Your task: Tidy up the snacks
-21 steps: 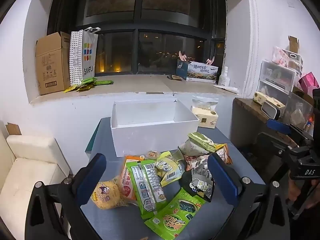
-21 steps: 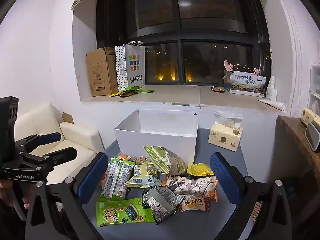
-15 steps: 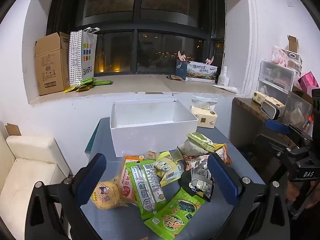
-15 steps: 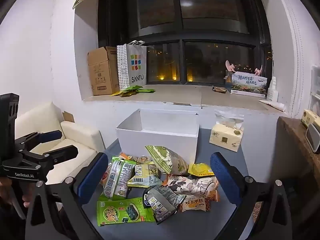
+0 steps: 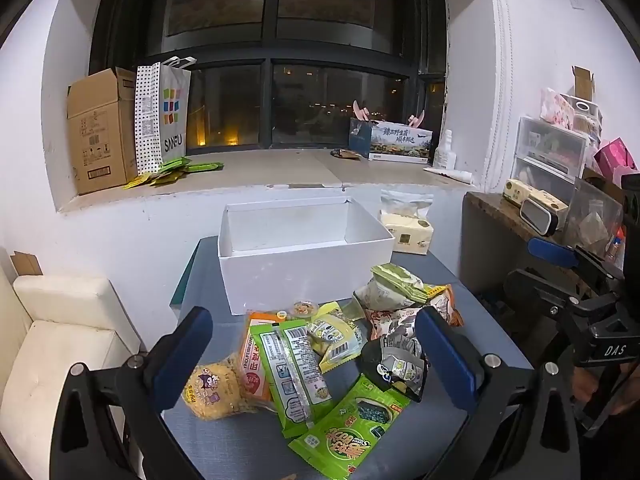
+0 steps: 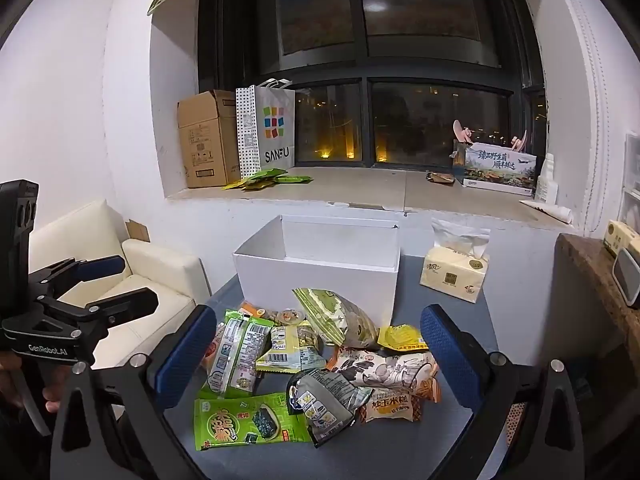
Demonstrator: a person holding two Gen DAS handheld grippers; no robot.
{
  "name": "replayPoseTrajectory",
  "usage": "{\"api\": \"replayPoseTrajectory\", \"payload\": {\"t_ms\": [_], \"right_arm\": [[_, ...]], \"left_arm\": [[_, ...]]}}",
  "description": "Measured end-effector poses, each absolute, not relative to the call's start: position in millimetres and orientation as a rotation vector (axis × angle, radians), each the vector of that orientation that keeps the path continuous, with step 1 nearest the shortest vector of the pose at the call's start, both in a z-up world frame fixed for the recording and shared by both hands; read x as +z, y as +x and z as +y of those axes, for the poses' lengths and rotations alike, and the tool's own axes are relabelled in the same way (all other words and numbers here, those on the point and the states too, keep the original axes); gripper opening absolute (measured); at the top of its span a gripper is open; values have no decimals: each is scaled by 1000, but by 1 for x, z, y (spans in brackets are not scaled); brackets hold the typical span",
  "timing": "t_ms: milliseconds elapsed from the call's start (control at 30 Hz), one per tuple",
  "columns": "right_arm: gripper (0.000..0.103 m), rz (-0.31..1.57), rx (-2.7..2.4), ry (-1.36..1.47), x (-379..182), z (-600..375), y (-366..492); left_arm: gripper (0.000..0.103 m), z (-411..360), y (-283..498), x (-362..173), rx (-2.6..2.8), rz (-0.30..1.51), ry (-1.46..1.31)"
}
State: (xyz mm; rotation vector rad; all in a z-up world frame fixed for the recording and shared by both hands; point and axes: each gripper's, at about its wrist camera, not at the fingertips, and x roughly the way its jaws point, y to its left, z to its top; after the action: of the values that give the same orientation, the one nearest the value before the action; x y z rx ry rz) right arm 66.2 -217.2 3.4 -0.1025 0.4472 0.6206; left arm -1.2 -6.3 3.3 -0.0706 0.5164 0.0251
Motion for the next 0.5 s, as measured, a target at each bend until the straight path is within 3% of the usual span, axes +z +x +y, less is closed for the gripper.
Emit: {"api": "replayPoseTrajectory", "payload": {"t_ms": [500], "right_arm": [[103,451,623,-109,2,-216,66]], "left_arm": [[103,-6,-1,4,24,517,-73]]}}
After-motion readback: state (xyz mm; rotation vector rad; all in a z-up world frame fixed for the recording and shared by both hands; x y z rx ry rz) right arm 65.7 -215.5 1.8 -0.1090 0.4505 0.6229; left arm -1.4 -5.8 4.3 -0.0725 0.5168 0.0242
